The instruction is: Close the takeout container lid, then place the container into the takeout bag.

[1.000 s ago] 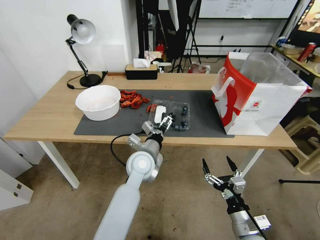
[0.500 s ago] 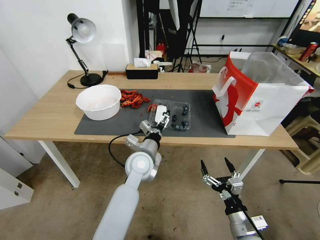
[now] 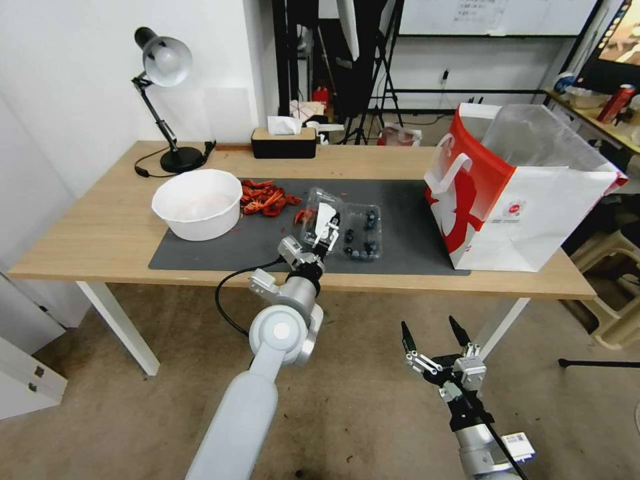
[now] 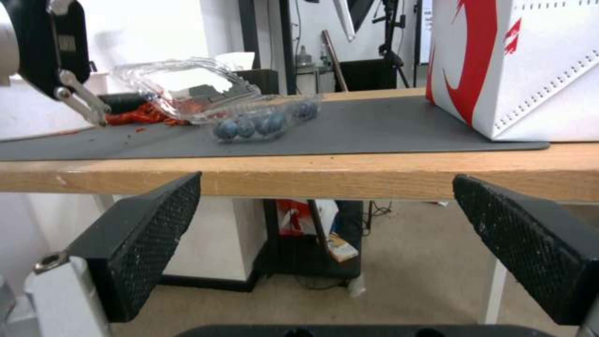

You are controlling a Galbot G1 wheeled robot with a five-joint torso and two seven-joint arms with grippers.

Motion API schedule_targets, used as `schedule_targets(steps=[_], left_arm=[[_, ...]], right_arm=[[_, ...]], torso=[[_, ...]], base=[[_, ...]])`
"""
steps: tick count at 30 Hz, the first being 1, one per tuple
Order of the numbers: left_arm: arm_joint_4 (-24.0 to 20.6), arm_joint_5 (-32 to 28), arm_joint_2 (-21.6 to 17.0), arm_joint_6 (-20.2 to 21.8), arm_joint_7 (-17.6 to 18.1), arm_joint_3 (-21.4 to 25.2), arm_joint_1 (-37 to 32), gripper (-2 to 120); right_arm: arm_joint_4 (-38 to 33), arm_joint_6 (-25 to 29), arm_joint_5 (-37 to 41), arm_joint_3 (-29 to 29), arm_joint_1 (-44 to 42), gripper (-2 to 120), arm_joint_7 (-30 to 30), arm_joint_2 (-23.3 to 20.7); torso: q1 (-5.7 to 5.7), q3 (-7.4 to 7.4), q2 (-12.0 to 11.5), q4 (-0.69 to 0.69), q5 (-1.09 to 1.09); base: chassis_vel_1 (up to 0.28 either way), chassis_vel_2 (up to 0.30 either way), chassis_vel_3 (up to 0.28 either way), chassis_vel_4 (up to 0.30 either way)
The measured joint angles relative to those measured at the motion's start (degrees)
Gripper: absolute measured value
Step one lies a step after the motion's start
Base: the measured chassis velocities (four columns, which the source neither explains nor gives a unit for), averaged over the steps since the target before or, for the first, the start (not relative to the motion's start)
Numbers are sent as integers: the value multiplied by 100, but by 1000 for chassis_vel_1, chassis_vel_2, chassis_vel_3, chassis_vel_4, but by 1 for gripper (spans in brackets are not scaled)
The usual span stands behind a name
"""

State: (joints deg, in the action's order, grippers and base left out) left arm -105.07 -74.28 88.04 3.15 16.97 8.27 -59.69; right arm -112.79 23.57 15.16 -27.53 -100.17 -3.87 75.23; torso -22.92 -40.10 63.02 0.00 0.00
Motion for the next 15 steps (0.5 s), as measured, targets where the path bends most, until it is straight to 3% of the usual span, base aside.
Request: schedule_targets(steps=[11, 12, 15], left_arm=[[-181, -154, -119, 26, -326, 53, -21, 100], [-194, -260, -221, 140, -517, 60, -20, 100], [-187, -333, -273, 269, -582, 53, 12, 100]], right_arm=[[-25, 0, -76, 15, -5, 100, -1, 27], [-27, -1, -99, 16, -18, 100, 2, 31], [-48, 11, -149, 17, -44, 100, 7, 22]], torso=[[0, 0, 0, 0, 0], [0, 0, 0, 0, 0], [0, 0, 0, 1, 0]], base=[[0, 0, 0, 0], [0, 0, 0, 0], [0, 0, 0, 0]])
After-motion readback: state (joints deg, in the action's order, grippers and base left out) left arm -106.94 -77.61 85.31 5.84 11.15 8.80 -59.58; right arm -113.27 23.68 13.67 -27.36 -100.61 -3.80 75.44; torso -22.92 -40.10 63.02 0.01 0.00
